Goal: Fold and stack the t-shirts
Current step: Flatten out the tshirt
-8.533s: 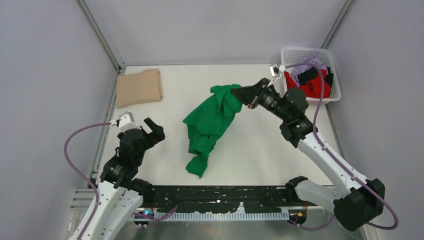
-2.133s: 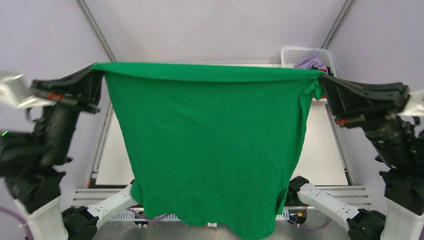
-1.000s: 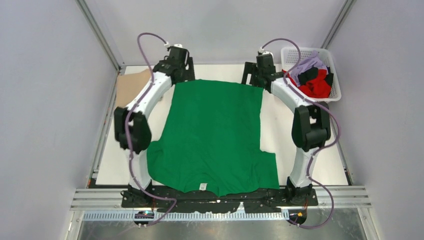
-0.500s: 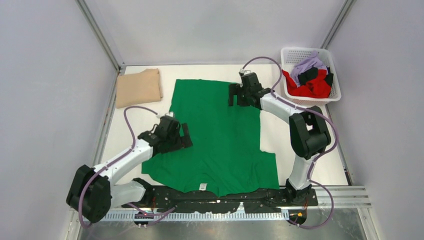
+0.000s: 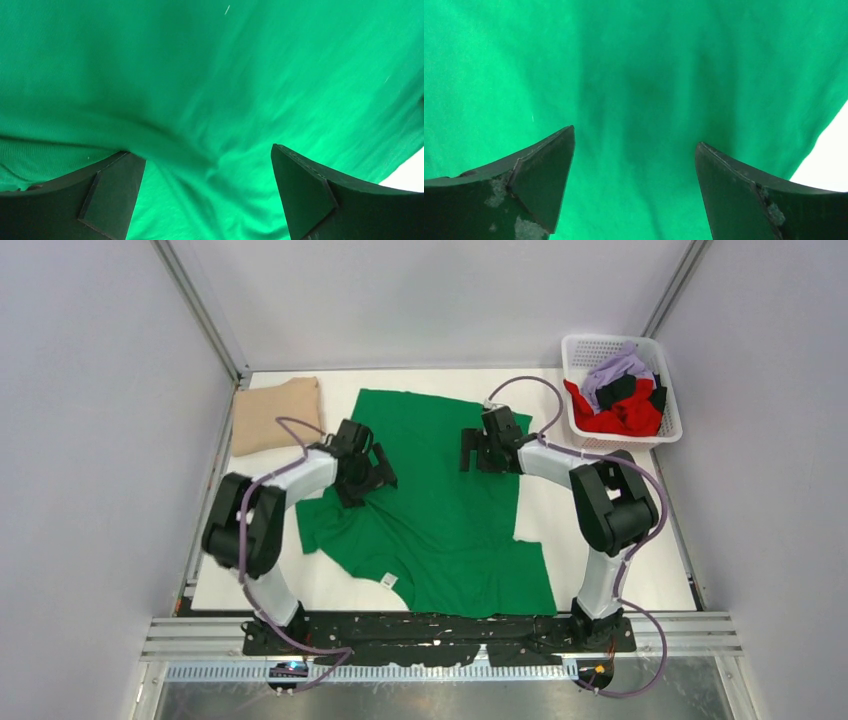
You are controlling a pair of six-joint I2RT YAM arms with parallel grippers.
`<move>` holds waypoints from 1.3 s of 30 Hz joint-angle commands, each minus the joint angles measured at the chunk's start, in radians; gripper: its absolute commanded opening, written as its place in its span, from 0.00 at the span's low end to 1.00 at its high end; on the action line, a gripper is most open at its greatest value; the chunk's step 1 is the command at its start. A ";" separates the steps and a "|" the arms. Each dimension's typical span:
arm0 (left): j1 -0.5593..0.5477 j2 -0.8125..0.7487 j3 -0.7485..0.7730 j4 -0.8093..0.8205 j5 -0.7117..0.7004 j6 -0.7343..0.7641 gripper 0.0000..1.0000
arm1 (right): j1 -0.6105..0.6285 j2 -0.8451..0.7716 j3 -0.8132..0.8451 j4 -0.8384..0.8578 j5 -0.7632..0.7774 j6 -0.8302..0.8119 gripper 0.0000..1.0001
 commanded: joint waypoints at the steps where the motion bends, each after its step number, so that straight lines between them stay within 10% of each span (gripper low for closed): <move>1: 0.023 0.240 0.348 -0.159 -0.080 0.046 1.00 | 0.004 -0.100 -0.155 0.018 -0.014 0.101 0.95; 8: 0.028 0.775 1.268 -0.450 0.047 0.057 1.00 | 0.175 -0.341 -0.459 0.037 -0.081 0.226 0.95; 12: 0.025 0.949 1.500 -0.396 0.213 0.024 0.99 | 0.365 -0.405 -0.525 0.050 -0.191 0.206 0.95; 22: 0.024 0.669 1.157 -0.262 0.200 0.158 0.99 | 0.408 -0.511 -0.400 -0.018 -0.143 0.089 0.96; 32: 0.019 0.163 0.540 -0.105 0.087 0.243 0.99 | 0.118 -0.518 -0.344 -0.068 -0.076 0.105 0.95; 39: 0.016 0.115 0.262 -0.024 0.191 0.208 0.99 | -0.035 -0.344 -0.267 -0.072 0.034 0.101 0.95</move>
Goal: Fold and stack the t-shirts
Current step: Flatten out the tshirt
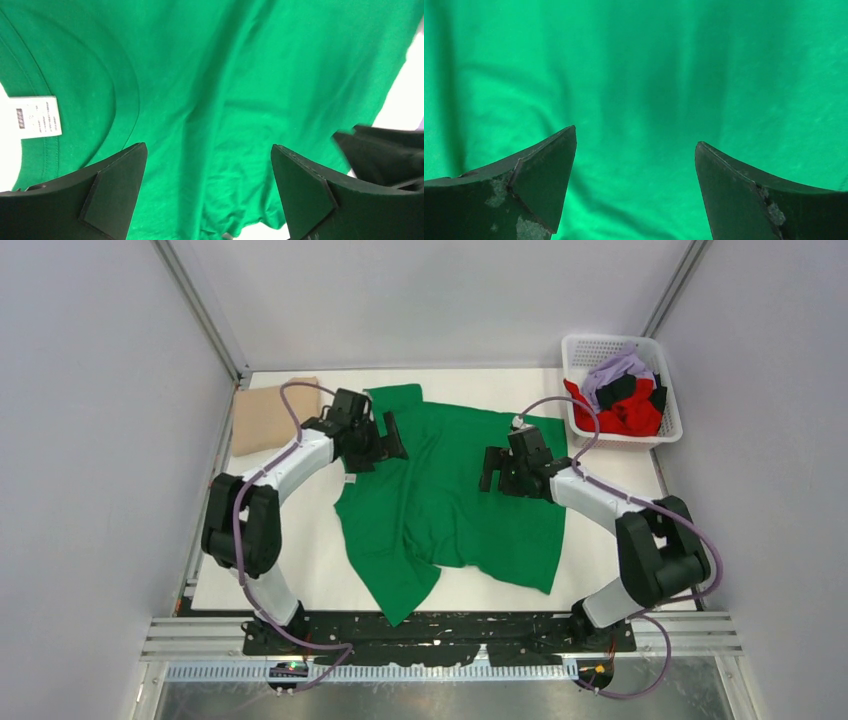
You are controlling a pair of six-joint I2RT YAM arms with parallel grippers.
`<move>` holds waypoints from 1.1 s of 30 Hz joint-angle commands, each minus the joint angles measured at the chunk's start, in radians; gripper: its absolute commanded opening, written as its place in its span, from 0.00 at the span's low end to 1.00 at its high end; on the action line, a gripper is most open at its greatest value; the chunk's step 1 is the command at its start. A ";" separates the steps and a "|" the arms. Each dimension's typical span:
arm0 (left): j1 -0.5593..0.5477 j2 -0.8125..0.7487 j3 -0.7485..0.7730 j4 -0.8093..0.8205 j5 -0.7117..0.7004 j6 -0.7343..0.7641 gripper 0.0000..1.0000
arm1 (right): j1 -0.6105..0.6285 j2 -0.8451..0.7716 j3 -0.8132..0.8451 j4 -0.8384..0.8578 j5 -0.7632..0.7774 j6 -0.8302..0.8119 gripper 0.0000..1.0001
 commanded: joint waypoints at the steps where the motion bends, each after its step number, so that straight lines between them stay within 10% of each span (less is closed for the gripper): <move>1: -0.004 0.044 -0.128 0.086 0.087 -0.006 0.99 | -0.052 0.119 0.083 -0.003 0.100 -0.001 0.95; 13: 0.071 0.065 -0.234 -0.033 -0.038 0.004 0.99 | -0.182 0.333 0.235 -0.031 0.079 -0.036 0.95; 33: 0.116 0.156 0.195 -0.225 -0.143 0.121 0.99 | -0.236 0.440 0.568 -0.113 0.045 -0.095 0.95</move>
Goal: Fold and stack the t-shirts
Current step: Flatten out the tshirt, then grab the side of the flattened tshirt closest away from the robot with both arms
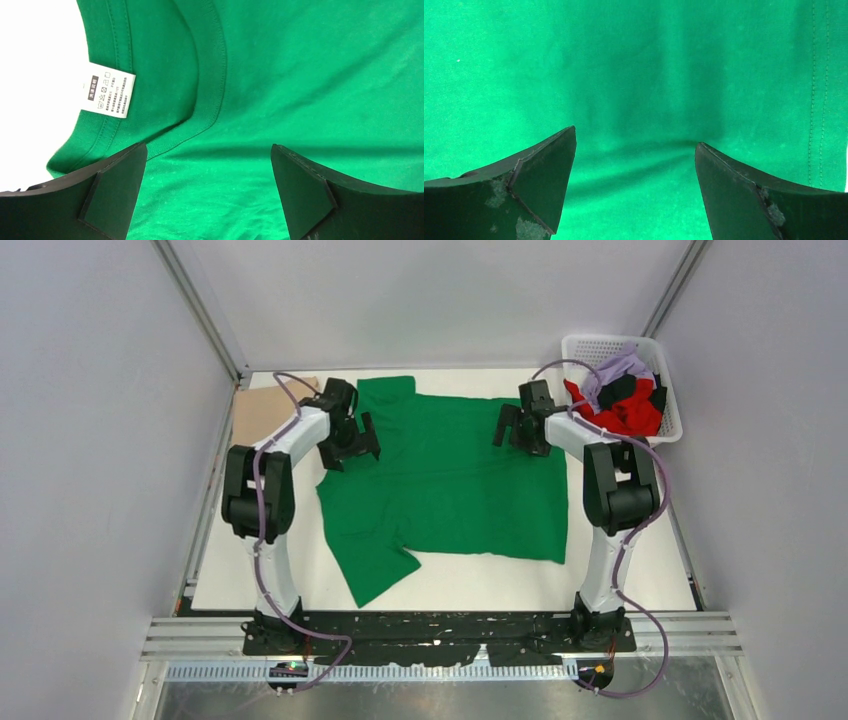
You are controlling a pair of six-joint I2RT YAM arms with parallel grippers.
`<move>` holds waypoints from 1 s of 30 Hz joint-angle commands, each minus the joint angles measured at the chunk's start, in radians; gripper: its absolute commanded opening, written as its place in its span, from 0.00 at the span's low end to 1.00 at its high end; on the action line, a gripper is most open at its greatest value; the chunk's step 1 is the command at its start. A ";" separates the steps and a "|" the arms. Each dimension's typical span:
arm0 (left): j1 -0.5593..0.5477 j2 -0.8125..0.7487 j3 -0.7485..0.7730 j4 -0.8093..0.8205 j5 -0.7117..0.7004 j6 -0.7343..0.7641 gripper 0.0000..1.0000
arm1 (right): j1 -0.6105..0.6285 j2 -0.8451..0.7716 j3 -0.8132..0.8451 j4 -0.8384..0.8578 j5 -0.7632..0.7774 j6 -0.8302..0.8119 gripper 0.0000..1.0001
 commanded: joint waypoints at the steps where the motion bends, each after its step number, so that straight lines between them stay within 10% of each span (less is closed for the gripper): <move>1: -0.017 -0.153 -0.026 0.000 0.012 0.041 0.99 | -0.003 -0.119 0.003 0.011 -0.002 -0.025 0.95; 17: -0.462 -0.967 -0.878 -0.102 -0.132 -0.245 0.98 | -0.017 -1.018 -0.794 0.240 0.079 0.132 0.96; 30: -0.656 -1.044 -1.067 0.006 -0.088 -0.384 0.50 | -0.017 -1.153 -0.893 0.219 0.092 0.179 0.96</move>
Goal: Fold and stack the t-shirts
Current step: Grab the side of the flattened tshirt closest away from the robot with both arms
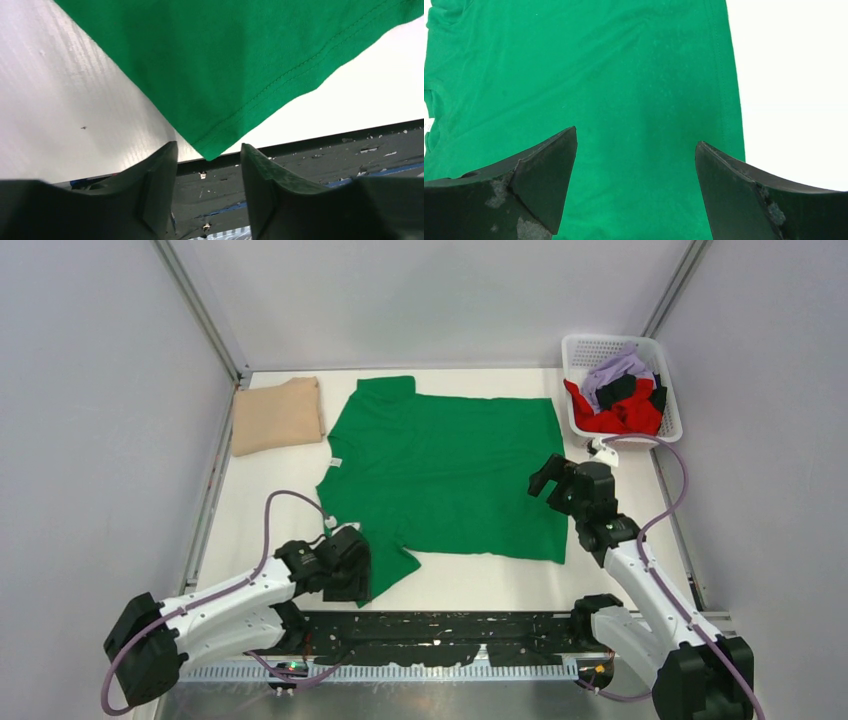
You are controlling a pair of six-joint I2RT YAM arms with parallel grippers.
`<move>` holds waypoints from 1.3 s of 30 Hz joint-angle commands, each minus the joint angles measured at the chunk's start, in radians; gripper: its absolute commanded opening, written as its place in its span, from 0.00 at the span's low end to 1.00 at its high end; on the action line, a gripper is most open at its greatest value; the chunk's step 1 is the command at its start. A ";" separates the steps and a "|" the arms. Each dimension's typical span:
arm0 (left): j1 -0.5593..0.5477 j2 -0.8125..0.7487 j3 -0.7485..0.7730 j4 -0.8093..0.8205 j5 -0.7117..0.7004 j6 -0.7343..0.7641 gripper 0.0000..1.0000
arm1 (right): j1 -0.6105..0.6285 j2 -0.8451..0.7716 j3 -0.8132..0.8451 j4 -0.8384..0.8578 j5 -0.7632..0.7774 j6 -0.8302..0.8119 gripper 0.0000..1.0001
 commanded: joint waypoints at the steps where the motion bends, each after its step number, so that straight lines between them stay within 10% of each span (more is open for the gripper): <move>1: -0.025 0.062 0.003 0.072 -0.015 -0.044 0.47 | -0.004 -0.042 -0.024 0.017 0.044 0.030 0.96; 15: -0.040 0.221 0.028 0.103 -0.132 -0.036 0.00 | -0.003 -0.343 -0.059 -0.473 0.198 0.141 0.96; 23: -0.040 0.147 0.022 0.092 -0.112 0.015 0.00 | -0.003 -0.424 -0.147 -0.568 0.058 0.308 0.99; 31: -0.040 0.023 -0.018 0.056 -0.075 0.028 0.00 | -0.002 -0.277 -0.218 -0.447 -0.002 0.310 0.63; 39: -0.040 -0.015 -0.025 0.051 -0.054 0.011 0.00 | -0.002 -0.160 -0.203 -0.400 0.110 0.288 0.51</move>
